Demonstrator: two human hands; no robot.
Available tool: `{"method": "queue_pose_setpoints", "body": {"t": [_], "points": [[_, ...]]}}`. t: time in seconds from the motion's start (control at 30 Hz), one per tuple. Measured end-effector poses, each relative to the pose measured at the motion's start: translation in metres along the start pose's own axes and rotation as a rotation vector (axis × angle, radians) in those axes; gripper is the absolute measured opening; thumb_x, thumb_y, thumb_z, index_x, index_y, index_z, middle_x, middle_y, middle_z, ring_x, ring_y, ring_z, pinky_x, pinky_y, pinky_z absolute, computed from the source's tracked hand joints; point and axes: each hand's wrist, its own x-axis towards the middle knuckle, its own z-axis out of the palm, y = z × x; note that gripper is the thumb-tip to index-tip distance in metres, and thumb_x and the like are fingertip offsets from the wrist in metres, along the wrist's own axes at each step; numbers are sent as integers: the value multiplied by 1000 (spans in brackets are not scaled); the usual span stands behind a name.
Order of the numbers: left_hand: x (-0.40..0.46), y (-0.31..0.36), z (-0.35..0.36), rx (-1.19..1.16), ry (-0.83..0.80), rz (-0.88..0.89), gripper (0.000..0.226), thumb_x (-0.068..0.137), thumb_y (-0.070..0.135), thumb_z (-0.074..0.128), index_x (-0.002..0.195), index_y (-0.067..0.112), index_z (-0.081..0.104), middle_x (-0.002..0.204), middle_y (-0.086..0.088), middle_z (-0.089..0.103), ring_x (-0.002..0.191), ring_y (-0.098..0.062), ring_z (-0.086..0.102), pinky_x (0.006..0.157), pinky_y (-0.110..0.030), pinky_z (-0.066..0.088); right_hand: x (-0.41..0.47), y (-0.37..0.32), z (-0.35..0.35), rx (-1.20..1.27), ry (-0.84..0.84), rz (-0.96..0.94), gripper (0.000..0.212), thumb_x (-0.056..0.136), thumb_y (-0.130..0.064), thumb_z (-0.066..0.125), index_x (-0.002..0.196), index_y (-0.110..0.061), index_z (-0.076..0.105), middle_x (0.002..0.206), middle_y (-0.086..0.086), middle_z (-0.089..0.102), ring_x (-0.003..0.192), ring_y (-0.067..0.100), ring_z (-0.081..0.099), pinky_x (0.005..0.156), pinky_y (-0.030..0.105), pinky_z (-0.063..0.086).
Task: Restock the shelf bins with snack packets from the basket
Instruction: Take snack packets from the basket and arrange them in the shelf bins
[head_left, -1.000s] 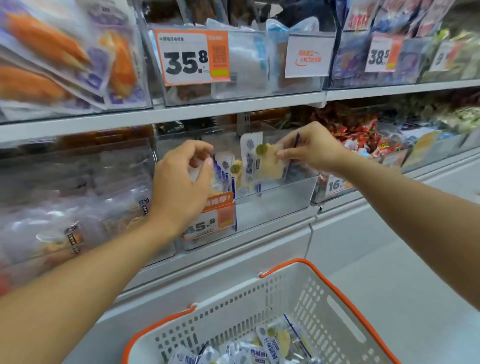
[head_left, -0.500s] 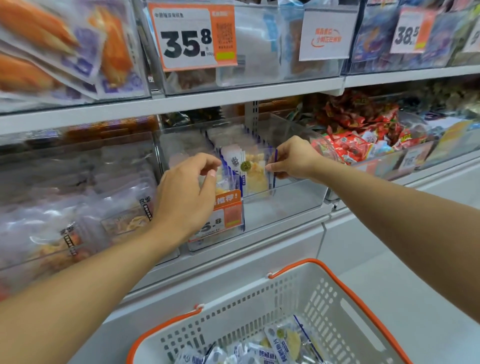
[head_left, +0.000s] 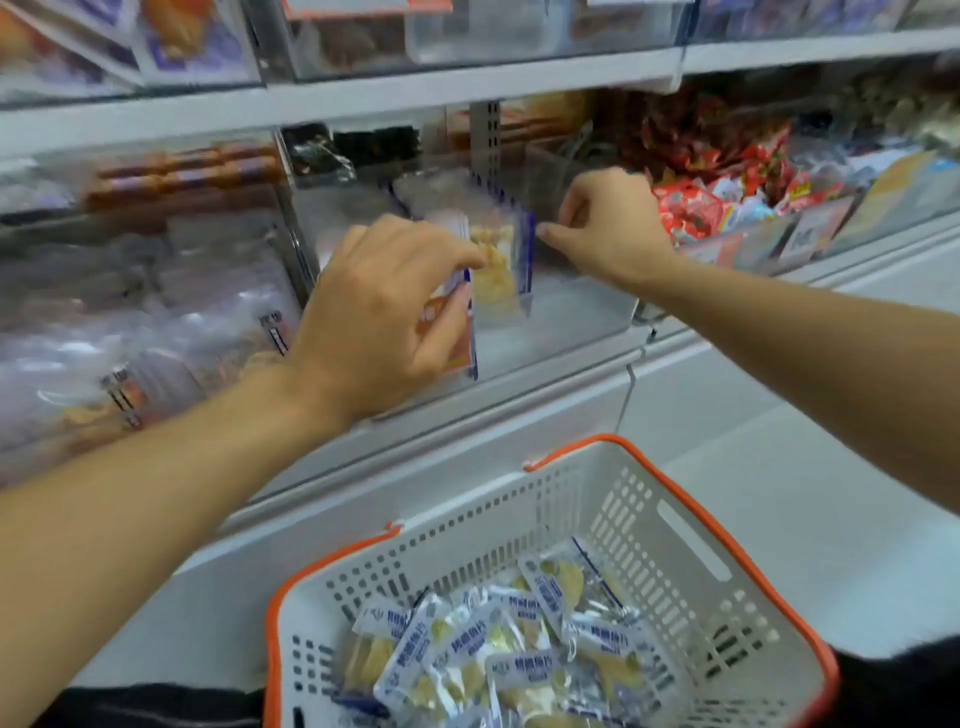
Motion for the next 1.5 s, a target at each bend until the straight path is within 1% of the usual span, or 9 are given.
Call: {"method": "queue_pose_setpoints", "body": {"t": [0.13, 0.23, 0.33, 0.47, 0.73, 1.0, 1.13, 1.27, 1.5], "points": [[-23, 35, 21, -264, -362, 178, 20, 96, 26, 57, 109, 14, 65, 91, 1, 65, 79, -17, 56, 72, -36, 48, -76, -4, 3, 208, 170, -192, 47, 96, -40, 55, 57, -15, 43, 52, -1, 40, 51, 14, 37, 54, 34, 29], [-55, 41, 47, -222, -1017, 122, 30, 98, 47, 47, 123, 32, 54, 100, 15, 61, 81, -5, 50, 78, -33, 48, -162, 22, 50, 183, -510, -168, 41, 96, -33, 61, 62, -10, 54, 57, 3, 51, 56, 14, 46, 57, 33, 36], [-83, 45, 62, -99, -1455, 157, 38, 99, 51, 44, 134, 36, 46, 116, 13, 60, 90, -7, 49, 82, -26, 42, -255, 53, 104, -139, -1403, 32, 50, 87, -38, 74, 125, -9, 59, 122, 10, 64, 111, 25, 60, 92, 34, 48], [-97, 54, 74, -118, -1633, 148, 39, 98, 52, 47, 132, 32, 50, 114, 11, 62, 87, -8, 52, 78, -26, 42, -338, 79, 151, -233, -1480, 206, 93, 76, -39, 84, 147, -7, 34, 147, 12, 45, 130, 31, 48, 106, 39, 43], [-84, 41, 69, -75, -1606, 66, 41, 97, 54, 48, 133, 33, 50, 118, 12, 59, 96, -8, 52, 85, -25, 44, -383, 99, 183, -222, -1243, 431, 72, 66, -42, 89, 122, -13, 55, 118, 9, 58, 103, 27, 61, 76, 32, 47], [-71, 44, 69, -244, -1352, -311, 89, 69, 65, 76, 141, 25, 41, 131, 8, 56, 96, -13, 59, 82, -29, 49, -202, 27, 77, 181, -1458, -19, 25, 74, -29, 87, 82, -17, 67, 68, -3, 67, 58, 11, 60, 57, 27, 50], [-42, 45, 61, -898, -958, -816, 36, 83, 21, 78, 115, 17, 60, 85, -7, 75, 72, -21, 74, 50, -25, 54, -96, -18, -23, 215, -1253, -138, 29, 69, -23, 90, 91, -24, 70, 86, 0, 76, 71, 16, 70, 65, 33, 58], [-3, 46, 45, -1149, -429, -1080, 24, 91, 0, 65, 114, 5, 65, 72, -6, 72, 53, -15, 69, 50, -22, 56, -35, -4, -87, 317, -1000, -47, 40, 61, -26, 89, 97, -18, 73, 93, 9, 76, 86, 34, 72, 81, 51, 59], [13, 34, 24, -1037, -81, -1140, 25, 87, 12, 73, 109, 12, 61, 83, -11, 74, 64, -20, 72, 52, -27, 56, 0, 5, -108, 581, -686, -6, 4, 82, -15, 73, 82, -17, 76, 85, 10, 74, 80, 23, 70, 68, 35, 62]]}}
